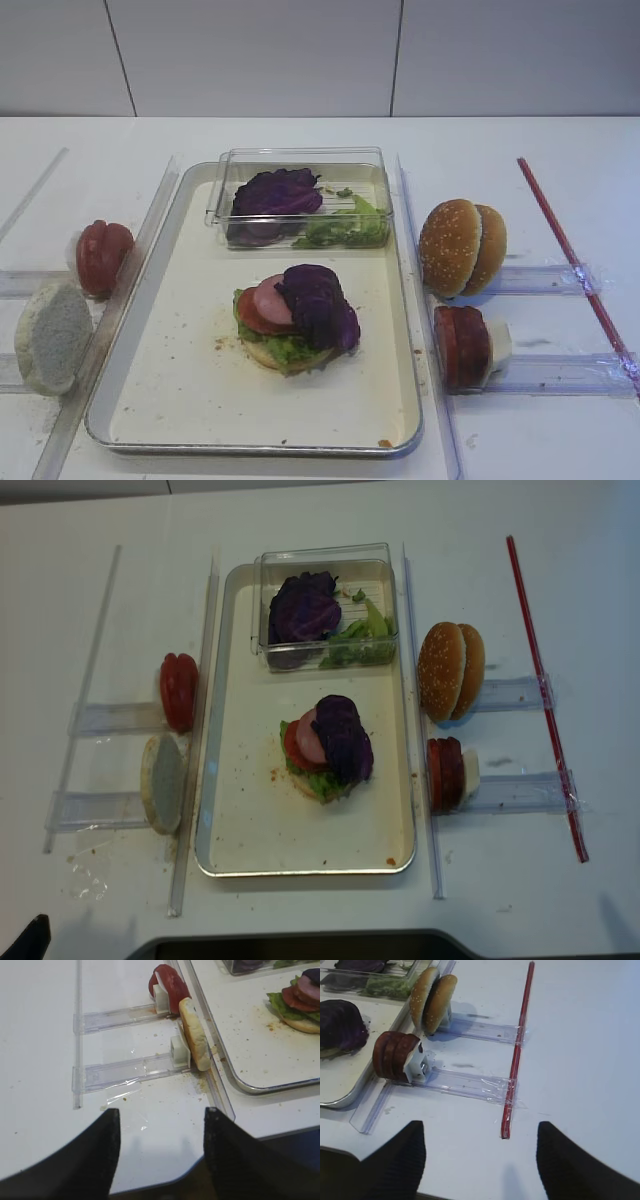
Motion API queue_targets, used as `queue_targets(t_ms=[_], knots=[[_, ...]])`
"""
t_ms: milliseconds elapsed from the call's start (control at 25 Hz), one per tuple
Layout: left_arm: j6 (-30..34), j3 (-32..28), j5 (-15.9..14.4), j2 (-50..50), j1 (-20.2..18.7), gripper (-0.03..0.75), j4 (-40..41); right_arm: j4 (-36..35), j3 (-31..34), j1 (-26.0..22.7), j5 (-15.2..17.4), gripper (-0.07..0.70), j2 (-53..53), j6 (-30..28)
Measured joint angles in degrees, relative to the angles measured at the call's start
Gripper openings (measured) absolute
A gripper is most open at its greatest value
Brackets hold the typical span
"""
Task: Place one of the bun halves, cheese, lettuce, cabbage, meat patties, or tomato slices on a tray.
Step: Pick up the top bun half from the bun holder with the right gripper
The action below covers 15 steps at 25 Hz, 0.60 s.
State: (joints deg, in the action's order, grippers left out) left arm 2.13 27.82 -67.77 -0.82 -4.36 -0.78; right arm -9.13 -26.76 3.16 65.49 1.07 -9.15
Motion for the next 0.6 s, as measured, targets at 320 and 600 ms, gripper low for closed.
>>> queue_targets(t_ms=[320, 600], knots=[[0.0, 0.0, 0.0, 0.0, 0.0, 0.358, 0.0, -1.5, 0.0, 0.0, 0.0, 0.502, 0.0, -0.1], [0.0, 0.0, 0.0, 0.0, 0.0, 0.358, 0.0, -1.5, 0.0, 0.0, -0.1, 0.502, -1.8, -0.1]])
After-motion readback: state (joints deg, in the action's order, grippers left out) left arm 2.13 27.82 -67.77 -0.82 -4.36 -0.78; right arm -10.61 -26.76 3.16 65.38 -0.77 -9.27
